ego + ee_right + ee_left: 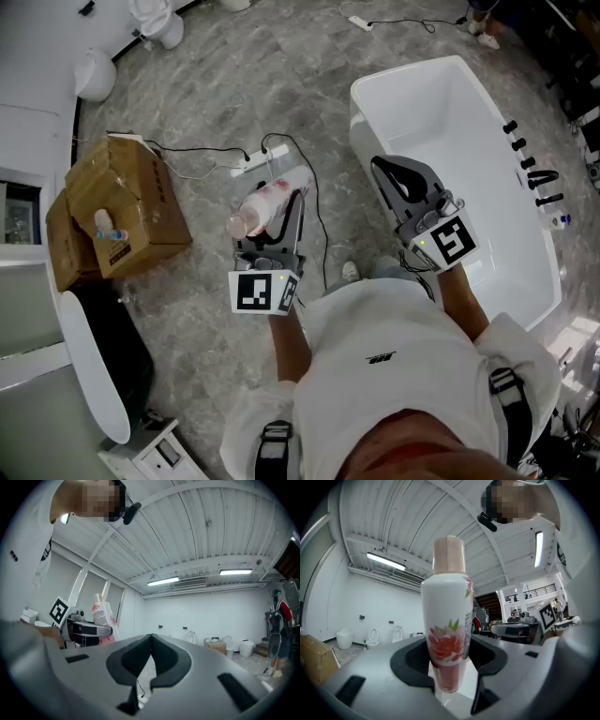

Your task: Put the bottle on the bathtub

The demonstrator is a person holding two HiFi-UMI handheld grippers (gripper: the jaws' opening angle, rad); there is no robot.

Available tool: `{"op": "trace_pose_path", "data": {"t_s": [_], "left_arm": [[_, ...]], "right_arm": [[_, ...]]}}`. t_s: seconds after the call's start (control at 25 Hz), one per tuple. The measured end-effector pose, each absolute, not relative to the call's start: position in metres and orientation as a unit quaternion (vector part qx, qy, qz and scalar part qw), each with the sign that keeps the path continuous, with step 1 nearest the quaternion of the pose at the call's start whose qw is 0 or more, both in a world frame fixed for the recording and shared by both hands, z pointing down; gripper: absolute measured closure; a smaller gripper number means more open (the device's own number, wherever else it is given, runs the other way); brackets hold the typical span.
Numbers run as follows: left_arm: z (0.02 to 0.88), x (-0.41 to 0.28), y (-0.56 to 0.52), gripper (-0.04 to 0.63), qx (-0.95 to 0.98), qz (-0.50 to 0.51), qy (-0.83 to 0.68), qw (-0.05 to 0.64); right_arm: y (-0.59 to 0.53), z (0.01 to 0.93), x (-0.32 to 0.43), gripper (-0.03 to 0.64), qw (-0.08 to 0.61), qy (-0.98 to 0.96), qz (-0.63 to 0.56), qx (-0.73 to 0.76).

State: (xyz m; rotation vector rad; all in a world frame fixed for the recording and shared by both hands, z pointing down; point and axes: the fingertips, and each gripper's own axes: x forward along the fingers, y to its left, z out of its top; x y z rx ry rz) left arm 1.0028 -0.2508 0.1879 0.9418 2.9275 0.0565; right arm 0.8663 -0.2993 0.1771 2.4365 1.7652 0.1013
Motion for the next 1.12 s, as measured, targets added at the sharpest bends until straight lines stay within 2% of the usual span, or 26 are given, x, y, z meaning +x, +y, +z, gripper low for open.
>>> {"op": "trace_pose_path", "data": {"t_s": [0.6,1.12], "left_arm": [[0.210,0.959,-0.160,0.365,0.318,0.017,0.948,0.013],[0.199,0.873,0.010,0.365,0.334,0.012,0.943,-0.007]], "right_arm": [[-0.203,0.203,0.845,0.621,0.051,0.570,0.042,0.819],[-0.016,0.192,0.771,0.621,0.046,0.534,0.012,0.844]]}}
